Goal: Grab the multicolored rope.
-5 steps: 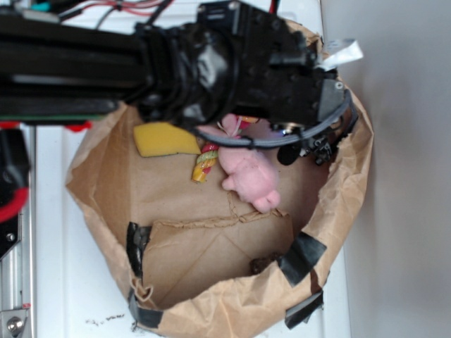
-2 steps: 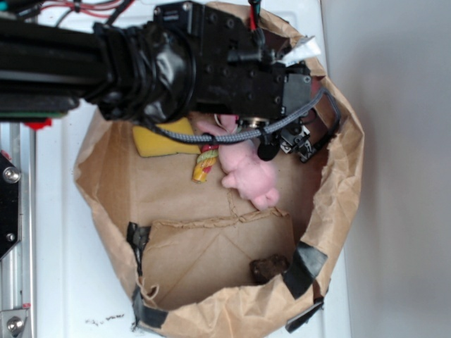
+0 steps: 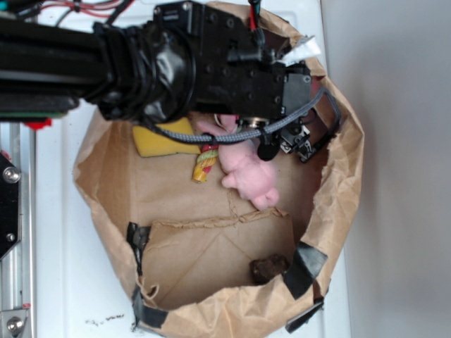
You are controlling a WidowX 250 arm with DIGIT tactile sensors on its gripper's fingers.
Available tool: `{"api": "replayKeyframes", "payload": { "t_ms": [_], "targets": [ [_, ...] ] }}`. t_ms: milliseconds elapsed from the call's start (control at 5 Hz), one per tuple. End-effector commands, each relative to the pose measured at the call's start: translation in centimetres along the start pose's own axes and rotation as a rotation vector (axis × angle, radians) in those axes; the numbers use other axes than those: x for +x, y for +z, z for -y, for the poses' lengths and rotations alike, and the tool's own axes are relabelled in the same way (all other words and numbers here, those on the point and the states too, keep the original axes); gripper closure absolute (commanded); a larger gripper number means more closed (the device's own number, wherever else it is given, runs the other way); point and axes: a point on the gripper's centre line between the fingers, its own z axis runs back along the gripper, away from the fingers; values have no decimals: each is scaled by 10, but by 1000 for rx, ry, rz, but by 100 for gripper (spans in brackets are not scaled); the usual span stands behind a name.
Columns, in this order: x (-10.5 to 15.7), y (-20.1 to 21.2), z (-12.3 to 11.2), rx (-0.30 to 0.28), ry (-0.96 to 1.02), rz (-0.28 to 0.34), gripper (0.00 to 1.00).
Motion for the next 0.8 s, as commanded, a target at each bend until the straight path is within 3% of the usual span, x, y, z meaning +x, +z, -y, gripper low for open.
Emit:
{"api": "replayKeyframes", "payload": {
  "t_ms": [0,200,600],
  "targets": [
    [1,-10,-19,64,57,46,0],
    [2,-8,-21,76,108,76,100],
    [-3,-2,-23,44,121,117,100]
  ]
}}
